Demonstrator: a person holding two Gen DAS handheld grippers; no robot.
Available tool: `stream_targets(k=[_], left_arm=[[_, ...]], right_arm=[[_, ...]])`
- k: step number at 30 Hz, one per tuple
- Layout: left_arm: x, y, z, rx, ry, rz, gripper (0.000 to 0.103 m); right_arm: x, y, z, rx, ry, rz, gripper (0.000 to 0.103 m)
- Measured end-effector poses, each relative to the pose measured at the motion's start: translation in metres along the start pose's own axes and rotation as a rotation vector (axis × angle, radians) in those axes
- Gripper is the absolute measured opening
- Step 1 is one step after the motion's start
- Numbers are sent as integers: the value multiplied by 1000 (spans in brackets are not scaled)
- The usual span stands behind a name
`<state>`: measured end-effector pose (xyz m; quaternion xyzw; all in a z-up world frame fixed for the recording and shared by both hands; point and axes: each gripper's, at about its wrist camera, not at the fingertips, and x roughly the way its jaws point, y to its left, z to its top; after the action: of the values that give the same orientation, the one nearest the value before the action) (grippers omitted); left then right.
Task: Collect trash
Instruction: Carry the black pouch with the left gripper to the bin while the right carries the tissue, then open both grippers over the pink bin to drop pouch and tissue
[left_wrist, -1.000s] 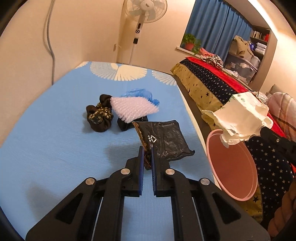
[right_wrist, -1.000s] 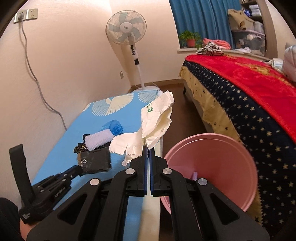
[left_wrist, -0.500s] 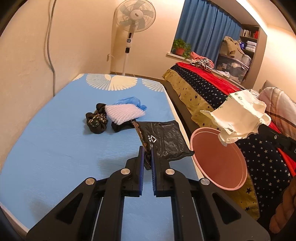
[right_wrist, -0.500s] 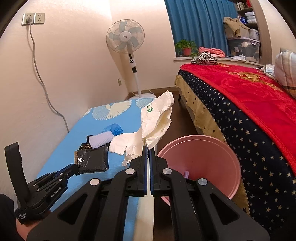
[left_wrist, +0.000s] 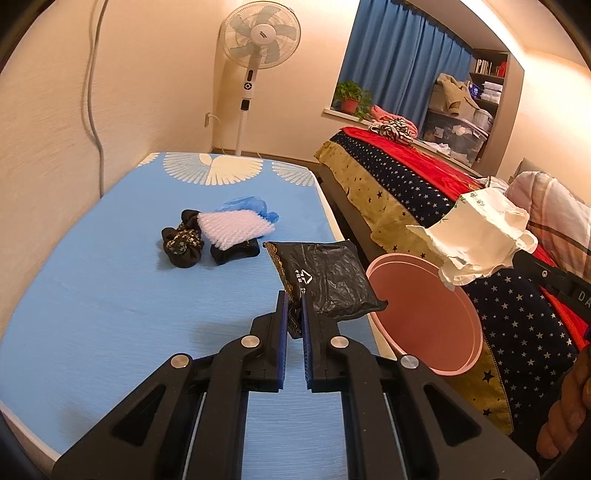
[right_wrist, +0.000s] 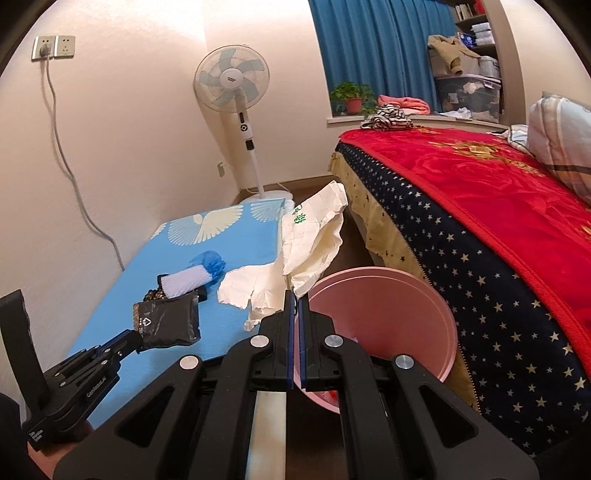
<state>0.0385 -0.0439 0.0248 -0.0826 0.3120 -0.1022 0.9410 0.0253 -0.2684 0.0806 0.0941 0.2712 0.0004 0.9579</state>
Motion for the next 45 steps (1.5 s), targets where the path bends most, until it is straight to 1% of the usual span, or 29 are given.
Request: stream_targets(k=[6, 10, 14, 29, 45], left_arm=[[2, -2, 1, -4, -5, -6, 7], [4, -4, 1, 0, -7, -11, 7], [7, -8, 1, 7, -9, -21, 7], [31, -39, -1, 42, 7, -70, 7], [76, -89, -1, 79, 60, -145, 7]], right_arm=[[0, -5, 2, 13, -24, -58, 2], [-1, -9, 3, 8, -42, -115, 2], [1, -13, 3, 10, -42, -159, 2], [12, -35, 3, 67, -22, -227, 2], [27, -59, 0, 95, 13, -310, 2]])
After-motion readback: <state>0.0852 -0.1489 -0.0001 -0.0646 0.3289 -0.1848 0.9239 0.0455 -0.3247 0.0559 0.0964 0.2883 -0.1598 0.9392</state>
